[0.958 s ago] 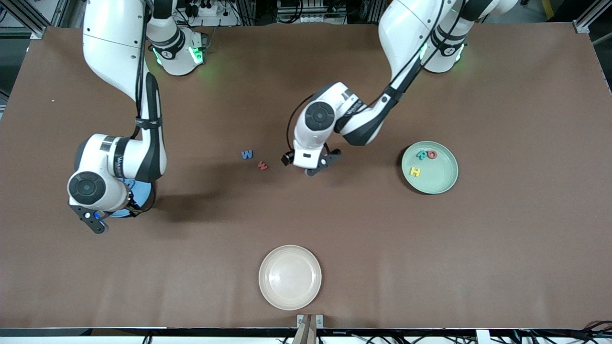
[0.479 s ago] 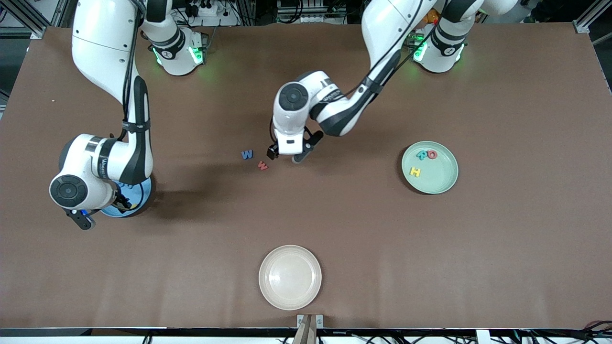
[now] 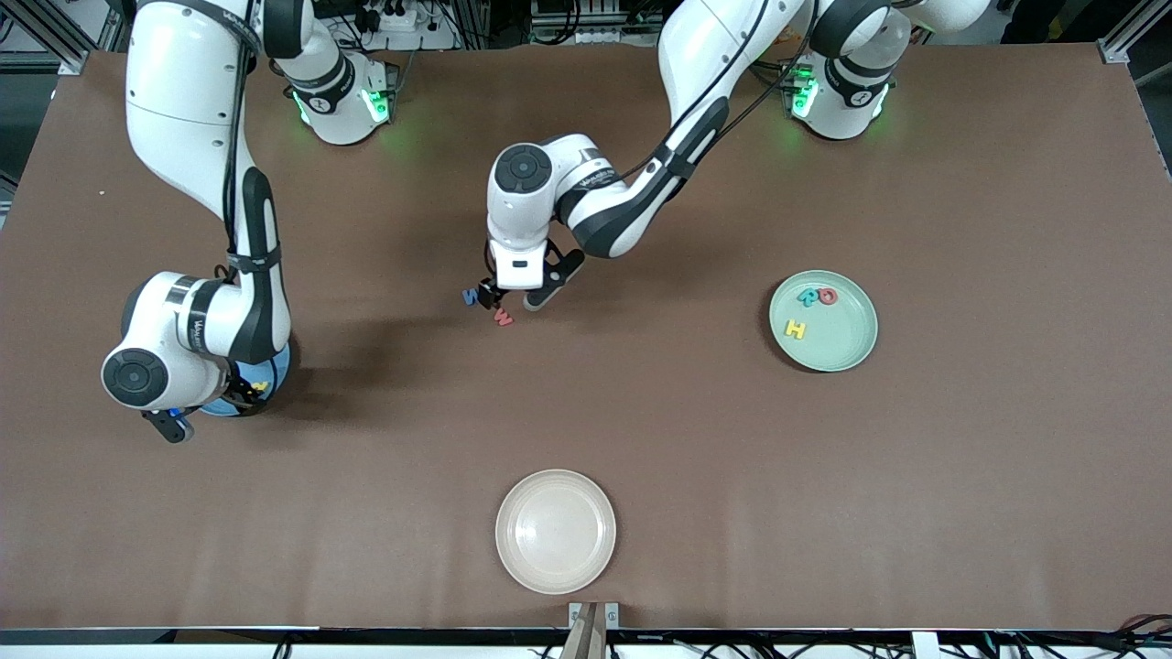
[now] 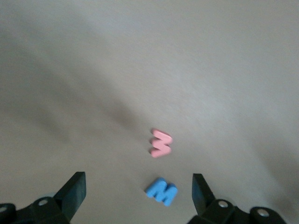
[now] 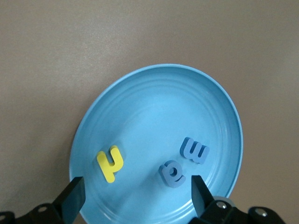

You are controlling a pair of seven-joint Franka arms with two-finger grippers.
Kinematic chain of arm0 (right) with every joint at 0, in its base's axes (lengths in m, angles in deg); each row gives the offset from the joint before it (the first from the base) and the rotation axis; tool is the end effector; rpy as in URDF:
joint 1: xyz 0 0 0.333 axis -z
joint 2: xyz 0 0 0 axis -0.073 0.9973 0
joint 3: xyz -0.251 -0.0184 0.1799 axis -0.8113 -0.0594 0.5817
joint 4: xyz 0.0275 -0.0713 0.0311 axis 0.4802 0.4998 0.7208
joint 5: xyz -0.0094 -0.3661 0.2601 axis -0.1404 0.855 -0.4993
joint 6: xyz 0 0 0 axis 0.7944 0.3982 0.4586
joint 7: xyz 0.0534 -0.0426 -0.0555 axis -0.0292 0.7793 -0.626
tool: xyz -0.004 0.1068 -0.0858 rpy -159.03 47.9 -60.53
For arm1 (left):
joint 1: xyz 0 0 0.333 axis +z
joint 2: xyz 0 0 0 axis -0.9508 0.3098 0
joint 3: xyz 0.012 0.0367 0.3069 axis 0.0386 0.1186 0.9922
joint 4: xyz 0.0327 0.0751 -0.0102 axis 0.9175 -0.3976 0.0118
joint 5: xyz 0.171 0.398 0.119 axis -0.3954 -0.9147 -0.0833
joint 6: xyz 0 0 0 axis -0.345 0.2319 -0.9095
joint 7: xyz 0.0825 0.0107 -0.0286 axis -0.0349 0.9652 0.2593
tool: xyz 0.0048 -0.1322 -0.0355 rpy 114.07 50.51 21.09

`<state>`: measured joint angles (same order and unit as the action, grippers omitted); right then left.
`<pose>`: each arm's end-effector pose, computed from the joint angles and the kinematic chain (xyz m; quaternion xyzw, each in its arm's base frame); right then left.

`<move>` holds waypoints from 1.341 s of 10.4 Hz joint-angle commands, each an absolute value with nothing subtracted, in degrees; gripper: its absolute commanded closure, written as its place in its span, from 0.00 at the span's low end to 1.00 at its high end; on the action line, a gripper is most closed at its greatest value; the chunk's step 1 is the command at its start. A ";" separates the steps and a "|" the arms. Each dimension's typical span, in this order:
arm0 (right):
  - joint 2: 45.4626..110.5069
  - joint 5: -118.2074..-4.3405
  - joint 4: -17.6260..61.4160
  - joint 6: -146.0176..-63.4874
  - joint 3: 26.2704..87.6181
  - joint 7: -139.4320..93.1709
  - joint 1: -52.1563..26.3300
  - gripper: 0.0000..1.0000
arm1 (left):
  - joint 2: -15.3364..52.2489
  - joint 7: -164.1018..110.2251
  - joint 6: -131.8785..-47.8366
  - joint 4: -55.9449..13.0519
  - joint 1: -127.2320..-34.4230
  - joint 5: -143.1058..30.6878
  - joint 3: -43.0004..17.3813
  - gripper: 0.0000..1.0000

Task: Sort upper and lower case letters into plates
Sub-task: 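Release the n in the blue plate while the left gripper reaches M, then lower the left gripper onto the blue M and close on it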

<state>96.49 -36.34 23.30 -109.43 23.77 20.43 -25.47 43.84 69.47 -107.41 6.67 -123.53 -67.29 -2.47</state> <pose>0.6632 -0.0835 0.1403 0.8920 -0.4172 -0.0677 0.1605 0.4422 -0.6963 0.1854 0.9157 0.3854 -0.0190 0.1127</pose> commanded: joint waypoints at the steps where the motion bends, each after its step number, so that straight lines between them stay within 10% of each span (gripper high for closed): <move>1: 96.27 -36.38 22.80 -111.81 27.66 19.69 -20.54 0.00 | 46.79 55.82 -110.24 10.15 -124.42 -68.72 -2.21 0.00; 7: 96.18 -36.21 22.28 -112.97 30.05 18.82 -16.13 0.00 | 47.59 16.53 -110.68 12.44 -126.01 -68.72 -2.48 0.00; 10: 96.27 -36.56 21.23 -112.97 30.05 16.88 -13.49 0.00 | 50.22 5.84 -129.34 12.00 -126.79 -69.76 -1.61 0.00; 14: 96.71 -36.47 17.63 -113.06 35.65 10.40 -3.58 0.00 | 50.67 -2.70 -132.66 10.95 -126.80 -80.02 -1.60 0.00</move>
<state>96.57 -36.34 19.89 -113.36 32.01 13.22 -8.52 49.79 -0.63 -131.94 9.88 -126.15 -76.30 -2.46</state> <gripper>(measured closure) 0.000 0.000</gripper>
